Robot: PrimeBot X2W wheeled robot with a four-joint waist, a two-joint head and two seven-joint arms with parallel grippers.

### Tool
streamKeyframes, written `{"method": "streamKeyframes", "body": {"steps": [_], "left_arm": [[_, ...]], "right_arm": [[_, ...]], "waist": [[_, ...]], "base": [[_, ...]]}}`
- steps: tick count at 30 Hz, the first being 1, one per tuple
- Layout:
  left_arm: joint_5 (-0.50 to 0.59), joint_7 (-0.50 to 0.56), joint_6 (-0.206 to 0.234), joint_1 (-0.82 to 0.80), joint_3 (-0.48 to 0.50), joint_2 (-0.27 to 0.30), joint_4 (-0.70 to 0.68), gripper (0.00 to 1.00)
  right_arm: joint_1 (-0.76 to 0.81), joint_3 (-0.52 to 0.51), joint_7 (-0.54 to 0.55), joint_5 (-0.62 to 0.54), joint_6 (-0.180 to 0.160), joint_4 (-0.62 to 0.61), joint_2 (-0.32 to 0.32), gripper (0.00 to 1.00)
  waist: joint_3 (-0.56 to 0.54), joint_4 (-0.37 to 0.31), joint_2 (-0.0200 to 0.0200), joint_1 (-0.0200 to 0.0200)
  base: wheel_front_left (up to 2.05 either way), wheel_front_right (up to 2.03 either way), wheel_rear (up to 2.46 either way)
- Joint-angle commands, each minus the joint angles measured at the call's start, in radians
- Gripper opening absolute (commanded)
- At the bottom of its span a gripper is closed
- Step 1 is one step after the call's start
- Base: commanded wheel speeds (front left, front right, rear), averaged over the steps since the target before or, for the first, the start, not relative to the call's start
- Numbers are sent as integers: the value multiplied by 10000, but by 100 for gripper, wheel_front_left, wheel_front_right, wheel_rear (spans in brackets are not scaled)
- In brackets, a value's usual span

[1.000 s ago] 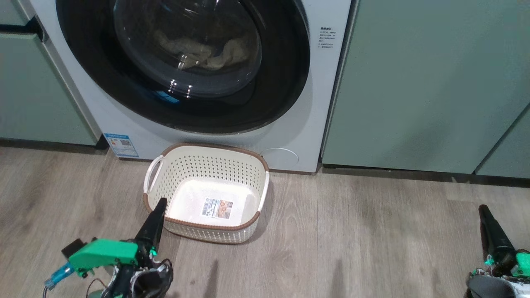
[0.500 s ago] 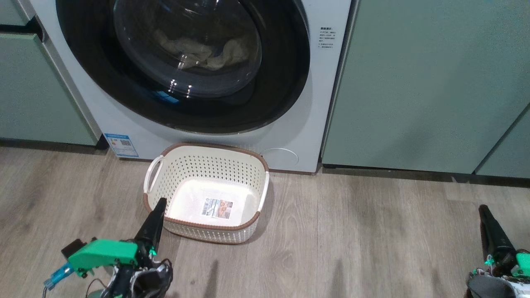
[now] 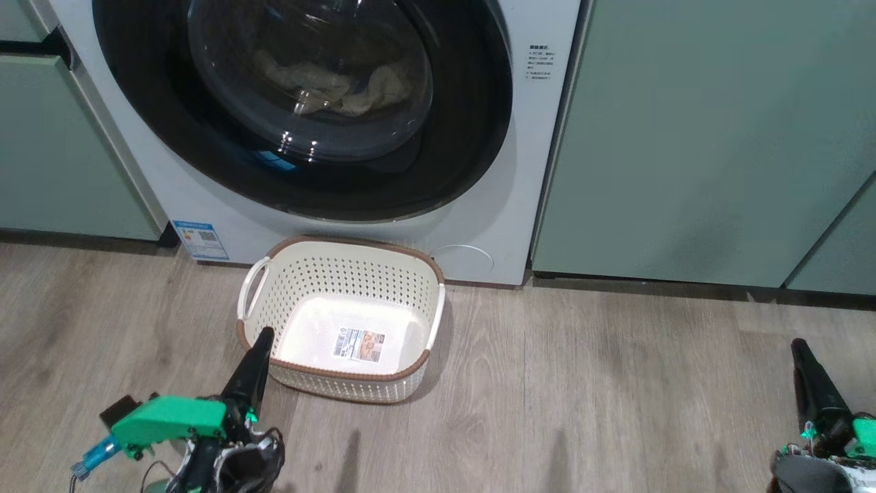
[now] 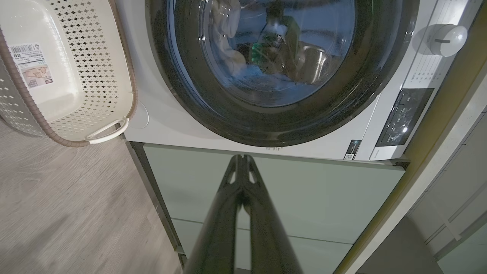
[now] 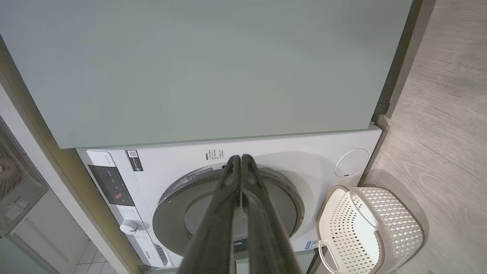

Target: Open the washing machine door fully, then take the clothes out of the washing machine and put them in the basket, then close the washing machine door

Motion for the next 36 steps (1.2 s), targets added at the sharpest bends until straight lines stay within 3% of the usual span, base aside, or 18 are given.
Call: {"method": "streamKeyframes", "body": {"steps": [1, 36], "left_arm": [[102, 60, -17, -563, 348, 80, -321, 0], [108, 66, -17, -564, 354, 75, -321, 0]], "right_arm": [[-555, 154, 57, -82, -9, -317, -53, 0], [-556, 143, 66, -91, -9, -317, -45, 0]], "waist": [[0, 0, -1, 0], [0, 0, -1, 0]], "base": [[0, 0, 0], [0, 0, 0]]}}
